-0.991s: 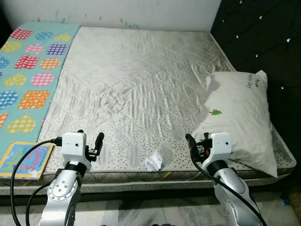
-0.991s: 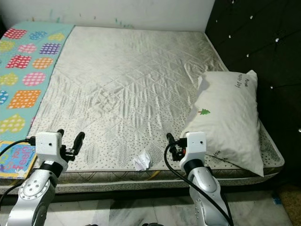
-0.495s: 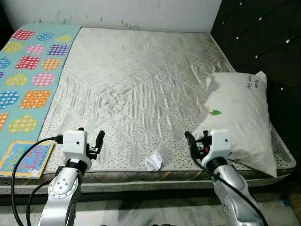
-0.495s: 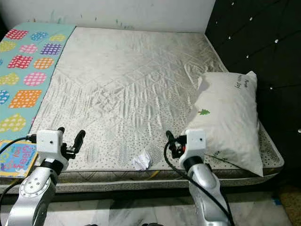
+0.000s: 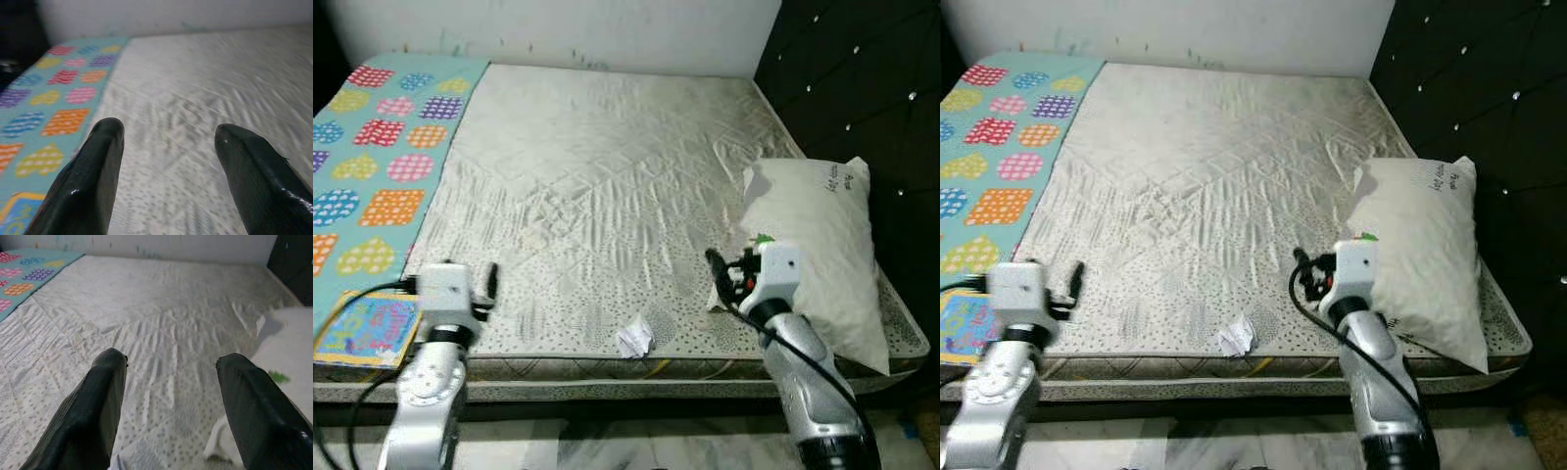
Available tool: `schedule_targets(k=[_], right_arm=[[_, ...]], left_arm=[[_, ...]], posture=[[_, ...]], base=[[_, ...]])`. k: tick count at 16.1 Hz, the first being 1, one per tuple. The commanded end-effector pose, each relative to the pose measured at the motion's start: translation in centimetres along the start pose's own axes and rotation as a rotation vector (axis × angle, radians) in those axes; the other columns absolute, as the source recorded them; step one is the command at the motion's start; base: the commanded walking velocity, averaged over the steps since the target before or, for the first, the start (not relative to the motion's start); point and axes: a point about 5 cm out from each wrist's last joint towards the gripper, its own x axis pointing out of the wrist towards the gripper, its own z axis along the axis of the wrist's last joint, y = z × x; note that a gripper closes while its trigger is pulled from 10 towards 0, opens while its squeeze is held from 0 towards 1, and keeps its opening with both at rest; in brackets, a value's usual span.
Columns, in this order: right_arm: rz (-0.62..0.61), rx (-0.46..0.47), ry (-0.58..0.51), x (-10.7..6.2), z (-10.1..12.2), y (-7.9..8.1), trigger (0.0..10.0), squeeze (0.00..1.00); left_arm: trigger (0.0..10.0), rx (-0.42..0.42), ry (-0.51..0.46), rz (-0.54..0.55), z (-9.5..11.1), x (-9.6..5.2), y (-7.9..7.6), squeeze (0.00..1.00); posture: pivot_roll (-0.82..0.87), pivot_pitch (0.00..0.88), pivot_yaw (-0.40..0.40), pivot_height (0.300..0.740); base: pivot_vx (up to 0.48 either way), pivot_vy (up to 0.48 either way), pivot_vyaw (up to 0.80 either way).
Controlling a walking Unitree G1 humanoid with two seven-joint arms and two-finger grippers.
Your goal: Clean up the room
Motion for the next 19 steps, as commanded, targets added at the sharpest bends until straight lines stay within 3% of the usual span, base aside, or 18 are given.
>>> schedule_targets(k=[1, 6, 8, 10, 15, 19], right_arm=[[-0.017, -0.005, 0.01, -0.1, -0.6, -0.2, 10.0, 0.0], [0.022, -0.05, -0.002, 0.4, -0.5, 0.0, 10.0, 0.0], [0.023, -0.085, 0.015, -0.2, -1.4, -0.2, 10.0, 0.0], [0.009, -0.084, 0.051, -0.8, -2.6, -0.4, 10.0, 0.0], [-0.005, -0.068, 0.065, -0.5, -2.8, -0.6, 10.0, 0.0], [-0.008, -0.073, 0.069, -0.9, -3.2, -0.6, 10.0, 0.0]], left_arm=[[10.0, 0.012, -0.013, -0.004, 0.0, -0.3, 0.4, 0.0], [10.0, -0.01, 0.037, 0.011, -1.1, -1.0, 1.1, 0.0], [10.0, -0.062, 0.108, 0.025, -2.8, -2.2, 1.0, 0.0], [10.0, -0.061, 0.132, -0.001, -3.6, -2.9, 0.7, 0.0], [10.0, -0.112, 0.11, -0.049, -3.1, -2.2, -0.2, 0.0], [10.0, -0.132, 0.095, -0.119, -2.7, -1.7, -2.2, 0.0]], posture=[[-0.05, 0.023, -0.076, 0.74], [-0.06, 0.032, -0.1, 0.74], [-0.06, 0.052, -0.1, 0.74], [-0.05, 0.063, -0.107, 0.74], [-0.07, 0.076, -0.111, 0.74], [-0.07, 0.086, -0.094, 0.74]], base=[[0.0, 0.0, 0.0], [0.0, 0.0, 0.0], [0.0, 0.0, 0.0], [0.0, 0.0, 0.0], [0.0, 0.0, 0.0], [0.318, 0.0, 0.0]])
